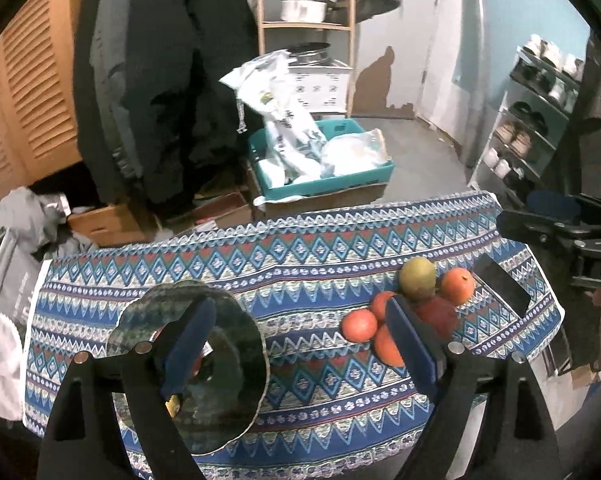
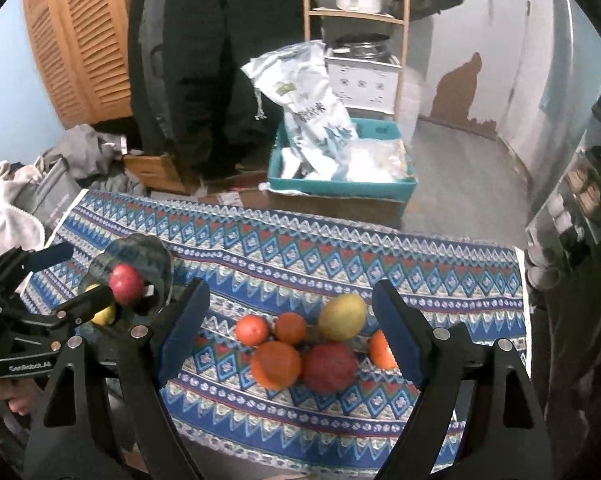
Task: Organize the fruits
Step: 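Withdraw both tools from the bowl back toward the remaining fruits, then move the right tool toward the red apple while the left tool approaches the large orange, then close the right tool on the red apple while the left tool closes on the large orange, then lift the red apple with the right tool while the left tool lifts the large orange, then carry the large orange over the glass bowl with the left tool while the right tool carries the apple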
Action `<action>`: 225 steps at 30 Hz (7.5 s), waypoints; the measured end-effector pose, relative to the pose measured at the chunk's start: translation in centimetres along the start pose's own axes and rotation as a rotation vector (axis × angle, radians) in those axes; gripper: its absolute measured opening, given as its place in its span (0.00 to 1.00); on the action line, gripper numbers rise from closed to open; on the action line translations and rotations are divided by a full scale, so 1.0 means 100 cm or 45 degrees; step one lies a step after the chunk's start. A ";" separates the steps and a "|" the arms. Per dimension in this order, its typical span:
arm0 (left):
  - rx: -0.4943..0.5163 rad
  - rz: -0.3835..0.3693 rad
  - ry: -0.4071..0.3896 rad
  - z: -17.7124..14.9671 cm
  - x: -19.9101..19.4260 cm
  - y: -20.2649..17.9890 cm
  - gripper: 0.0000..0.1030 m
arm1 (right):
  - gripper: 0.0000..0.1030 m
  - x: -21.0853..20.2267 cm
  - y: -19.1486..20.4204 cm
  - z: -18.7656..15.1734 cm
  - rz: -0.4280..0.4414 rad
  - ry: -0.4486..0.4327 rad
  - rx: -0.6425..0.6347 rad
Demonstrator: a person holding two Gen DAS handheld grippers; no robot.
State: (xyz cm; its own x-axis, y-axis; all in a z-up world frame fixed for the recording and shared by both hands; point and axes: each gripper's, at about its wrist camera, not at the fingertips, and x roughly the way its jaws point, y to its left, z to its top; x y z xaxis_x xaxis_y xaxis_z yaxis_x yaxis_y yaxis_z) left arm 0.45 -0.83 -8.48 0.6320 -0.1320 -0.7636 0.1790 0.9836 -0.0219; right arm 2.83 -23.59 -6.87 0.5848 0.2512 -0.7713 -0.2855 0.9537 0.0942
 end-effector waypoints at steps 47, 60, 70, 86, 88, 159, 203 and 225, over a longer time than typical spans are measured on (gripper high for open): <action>0.025 -0.095 0.437 -0.048 0.149 -0.043 0.86 | 0.81 0.164 -0.063 -0.105 0.045 0.509 0.142; 0.035 -0.111 0.467 -0.053 0.155 -0.046 0.86 | 0.79 0.184 -0.070 -0.108 0.122 0.537 0.209; 0.038 -0.154 0.462 -0.051 0.153 -0.054 0.86 | 0.71 0.172 -0.066 -0.111 0.077 0.513 0.143; 0.070 -0.278 0.525 -0.058 0.167 -0.105 0.86 | 0.67 0.124 -0.106 -0.130 0.034 0.450 0.206; 0.060 -0.277 0.541 -0.058 0.173 -0.110 0.86 | 0.67 0.121 -0.107 -0.132 0.036 0.450 0.203; 0.046 -0.222 0.258 -0.026 0.072 -0.075 0.66 | 0.72 0.063 -0.080 -0.085 -0.062 0.150 0.125; -0.069 -0.111 -0.012 0.001 -0.003 0.007 0.66 | 0.73 -0.004 -0.006 0.007 0.102 -0.153 0.041; -0.257 0.022 0.042 -0.035 0.006 0.097 0.66 | 0.73 0.041 0.087 0.040 0.269 -0.079 -0.065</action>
State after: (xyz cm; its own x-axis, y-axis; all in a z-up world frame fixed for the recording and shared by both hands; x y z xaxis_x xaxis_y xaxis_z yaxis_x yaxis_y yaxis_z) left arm -0.07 9.08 -11.46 0.6081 -0.1140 -0.7856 0.0116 0.9908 -0.1348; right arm 5.74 -13.58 -6.71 0.5532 0.4557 -0.6974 -0.4435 0.8697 0.2165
